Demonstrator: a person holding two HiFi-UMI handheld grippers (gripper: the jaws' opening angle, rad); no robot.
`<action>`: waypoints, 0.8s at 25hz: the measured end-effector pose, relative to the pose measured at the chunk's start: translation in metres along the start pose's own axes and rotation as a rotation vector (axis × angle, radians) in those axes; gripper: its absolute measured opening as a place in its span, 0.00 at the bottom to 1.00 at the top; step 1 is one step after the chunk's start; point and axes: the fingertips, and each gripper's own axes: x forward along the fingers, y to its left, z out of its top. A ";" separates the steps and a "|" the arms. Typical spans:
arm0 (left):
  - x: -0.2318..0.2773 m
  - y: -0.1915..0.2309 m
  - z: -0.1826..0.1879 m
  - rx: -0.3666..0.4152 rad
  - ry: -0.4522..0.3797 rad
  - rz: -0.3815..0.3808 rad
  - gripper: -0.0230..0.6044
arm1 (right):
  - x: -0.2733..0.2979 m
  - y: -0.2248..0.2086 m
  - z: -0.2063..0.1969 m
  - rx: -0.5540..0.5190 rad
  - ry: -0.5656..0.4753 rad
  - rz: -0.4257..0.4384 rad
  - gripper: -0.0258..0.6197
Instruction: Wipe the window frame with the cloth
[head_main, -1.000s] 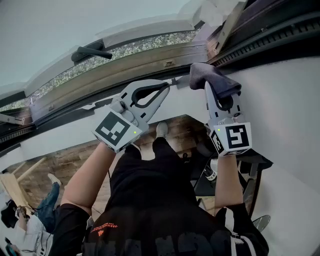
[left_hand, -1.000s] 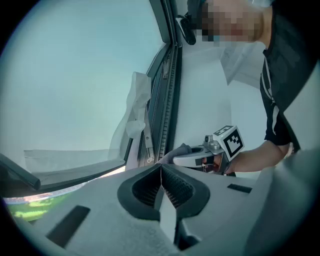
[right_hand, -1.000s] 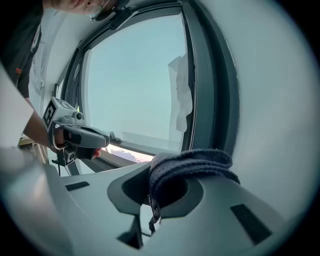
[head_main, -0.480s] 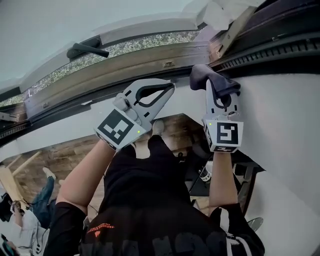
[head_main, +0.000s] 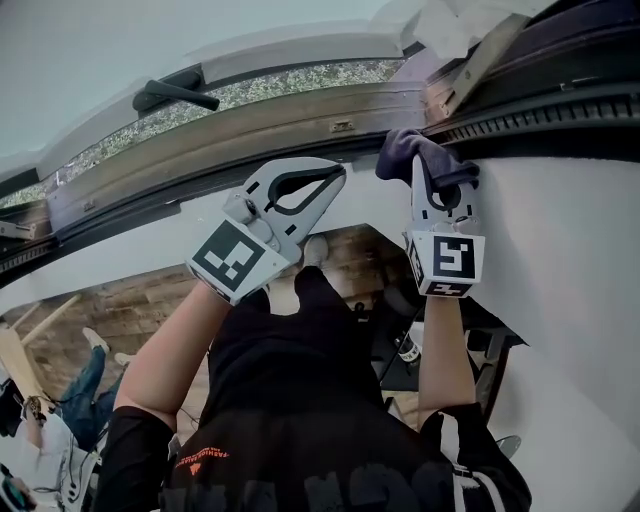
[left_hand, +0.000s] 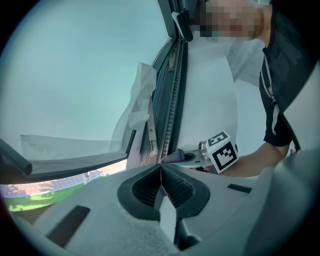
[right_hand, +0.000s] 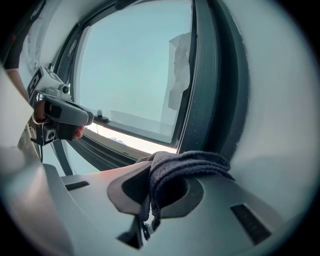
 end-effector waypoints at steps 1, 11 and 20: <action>-0.001 0.000 -0.001 -0.001 0.000 0.002 0.07 | 0.002 0.001 -0.001 0.002 0.003 0.001 0.09; -0.008 0.000 -0.010 -0.016 -0.002 0.015 0.07 | 0.013 0.010 -0.008 0.019 0.010 0.009 0.09; -0.021 -0.001 -0.018 -0.029 -0.005 0.029 0.07 | 0.016 0.029 -0.008 0.023 0.010 0.041 0.09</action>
